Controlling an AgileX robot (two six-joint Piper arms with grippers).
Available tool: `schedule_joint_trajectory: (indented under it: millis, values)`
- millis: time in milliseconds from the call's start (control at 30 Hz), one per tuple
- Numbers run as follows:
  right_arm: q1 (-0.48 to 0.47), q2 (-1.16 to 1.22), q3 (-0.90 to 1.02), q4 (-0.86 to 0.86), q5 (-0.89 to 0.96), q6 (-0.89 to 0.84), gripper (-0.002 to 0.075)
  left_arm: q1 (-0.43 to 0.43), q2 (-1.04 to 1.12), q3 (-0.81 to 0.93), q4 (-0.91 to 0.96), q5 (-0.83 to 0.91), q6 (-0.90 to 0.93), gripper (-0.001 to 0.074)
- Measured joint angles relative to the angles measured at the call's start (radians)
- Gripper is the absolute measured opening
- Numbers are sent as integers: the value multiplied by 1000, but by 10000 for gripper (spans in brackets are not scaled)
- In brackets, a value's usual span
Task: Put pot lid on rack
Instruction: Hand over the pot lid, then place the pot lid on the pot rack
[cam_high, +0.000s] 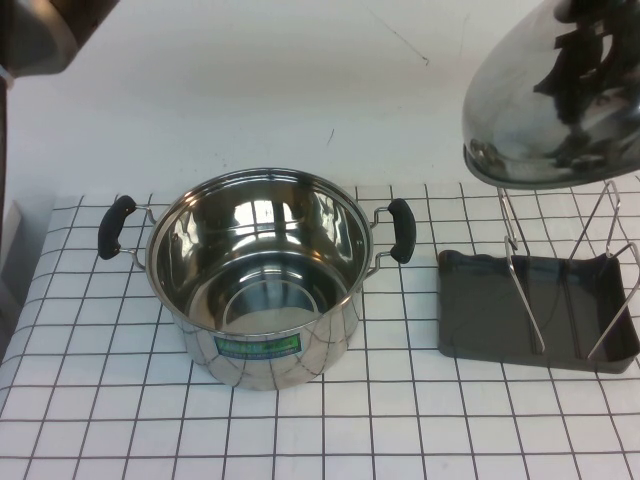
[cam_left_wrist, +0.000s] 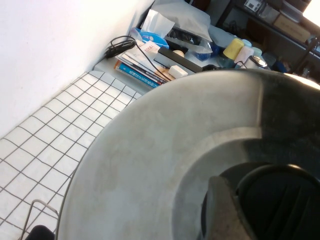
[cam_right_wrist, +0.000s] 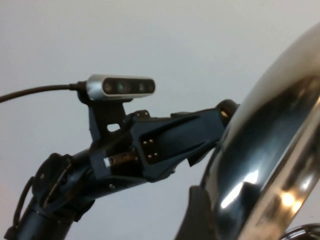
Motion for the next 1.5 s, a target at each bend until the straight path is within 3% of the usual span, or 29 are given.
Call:
schedule_joint_trajectory:
  millis: [333, 533, 733, 1000, 1067, 1200, 1300, 1400, 1500]
  values:
    - [0, 112, -57, 0, 58, -16, 511, 0, 1, 0, 0, 0, 2, 337]
    - [0, 128, -91, 0, 64, -69, 375, 0, 1, 0, 0, 0, 7, 337]
    - [0, 128, -93, 12, 67, -101, 113, 0, 4, 0, 4, 0, 10, 337]
    - [2, 128, -93, 19, 84, -188, 99, 0, 8, 0, 8, 18, 14, 337]
    - [4, 128, -93, 19, 91, -228, 91, 0, 8, 0, 18, 26, 14, 372]
    - [4, 128, -93, 8, 54, -353, 29, 0, 8, 0, 31, 50, 1, 553]
    - [2, 141, -91, 1, 5, -427, 15, 4, 8, 0, 36, 63, 0, 602]
    - [2, 171, -91, 1, -6, -470, 13, 8, 8, 0, 74, 72, 0, 545]
    - [2, 230, -91, 1, 19, -500, 13, 8, 8, -2, 137, 120, -19, 365]
